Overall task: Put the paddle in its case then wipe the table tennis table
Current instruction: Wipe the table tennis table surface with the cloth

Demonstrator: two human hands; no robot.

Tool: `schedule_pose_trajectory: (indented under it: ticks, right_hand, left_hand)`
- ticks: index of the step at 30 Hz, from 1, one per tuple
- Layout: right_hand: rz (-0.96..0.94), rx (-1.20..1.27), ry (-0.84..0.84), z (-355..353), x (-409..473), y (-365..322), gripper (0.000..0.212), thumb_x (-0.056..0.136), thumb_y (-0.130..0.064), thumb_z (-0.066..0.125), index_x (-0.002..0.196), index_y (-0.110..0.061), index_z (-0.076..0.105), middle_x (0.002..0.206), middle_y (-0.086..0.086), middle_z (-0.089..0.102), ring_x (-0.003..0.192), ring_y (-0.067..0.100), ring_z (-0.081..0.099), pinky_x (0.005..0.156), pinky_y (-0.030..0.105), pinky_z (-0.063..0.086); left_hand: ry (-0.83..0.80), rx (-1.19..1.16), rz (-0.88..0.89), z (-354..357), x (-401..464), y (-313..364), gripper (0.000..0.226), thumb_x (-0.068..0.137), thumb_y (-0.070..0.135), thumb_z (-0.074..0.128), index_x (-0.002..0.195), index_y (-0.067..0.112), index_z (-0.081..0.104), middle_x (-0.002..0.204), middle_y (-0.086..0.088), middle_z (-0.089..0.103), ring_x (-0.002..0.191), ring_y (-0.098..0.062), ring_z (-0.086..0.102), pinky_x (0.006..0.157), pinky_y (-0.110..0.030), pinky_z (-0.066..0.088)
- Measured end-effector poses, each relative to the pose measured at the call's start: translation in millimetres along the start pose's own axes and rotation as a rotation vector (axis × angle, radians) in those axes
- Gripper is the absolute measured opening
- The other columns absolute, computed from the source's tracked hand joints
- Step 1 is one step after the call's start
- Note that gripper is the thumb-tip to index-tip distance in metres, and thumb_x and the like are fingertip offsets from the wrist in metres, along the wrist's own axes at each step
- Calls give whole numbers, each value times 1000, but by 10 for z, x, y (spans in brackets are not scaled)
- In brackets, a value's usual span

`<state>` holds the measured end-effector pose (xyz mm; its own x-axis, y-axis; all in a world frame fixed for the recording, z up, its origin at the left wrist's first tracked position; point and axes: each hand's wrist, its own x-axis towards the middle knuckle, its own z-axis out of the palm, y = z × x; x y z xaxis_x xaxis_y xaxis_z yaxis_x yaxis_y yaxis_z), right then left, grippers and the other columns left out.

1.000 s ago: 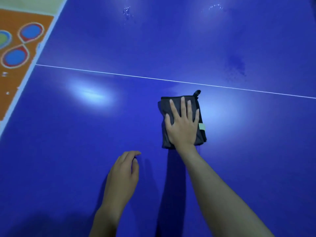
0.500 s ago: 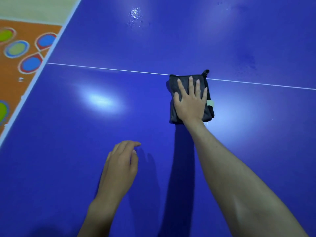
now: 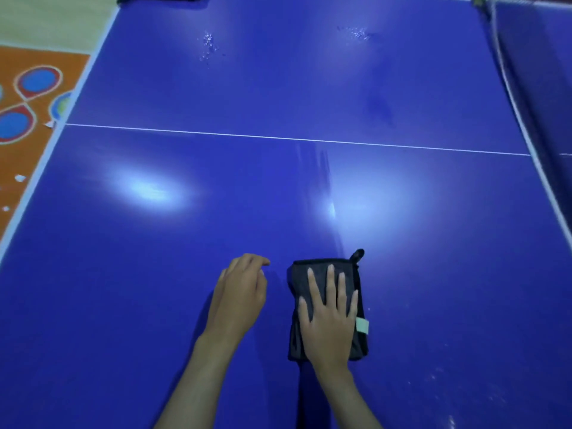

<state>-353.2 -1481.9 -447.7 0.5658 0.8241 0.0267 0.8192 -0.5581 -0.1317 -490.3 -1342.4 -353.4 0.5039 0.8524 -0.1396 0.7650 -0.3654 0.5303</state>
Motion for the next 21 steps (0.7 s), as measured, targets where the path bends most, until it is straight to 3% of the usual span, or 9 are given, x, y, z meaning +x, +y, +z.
schedule_pose_trajectory:
  ticks: [6,10,14,17,21]
  right_hand:
    - [-27,18,16,-7,474,19,66,105,-52,44,165,-37,22,174,4,14,161,26,15,126,58,21]
    - [-33,37,66,36,1349,61,62,106,-53,39,164,-38,24,174,3,15,161,25,15,127,56,18]
    - [-44,45,109,119,2315,50,61,104,-53,37,163,-39,29,173,3,21,160,26,17,128,55,13]
    - [-68,46,128,173,2981,61,62,103,-55,33,162,-39,31,173,3,23,159,26,19,128,55,11]
    - [-77,56,126,185,3570,52,63,101,-56,29,161,-38,34,172,4,25,159,27,20,127,57,11]
  left_hand:
    - [29,-4,-3,117,230,212,24,102,13,50,119,21,64,117,12,63,111,-13,57,95,-36,49]
    - [60,-10,-36,285,462,313,25,100,11,50,118,21,65,118,11,63,113,-13,57,97,-36,49]
    - [157,-35,-91,442,611,349,29,100,12,46,116,23,67,125,11,64,128,-12,54,103,-37,46]
    - [251,-57,-110,553,679,370,34,97,18,39,112,24,68,122,13,65,127,-9,53,101,-31,40]
    - [280,-34,-79,653,698,384,35,95,20,37,107,23,70,117,12,67,119,-11,56,99,-33,39]
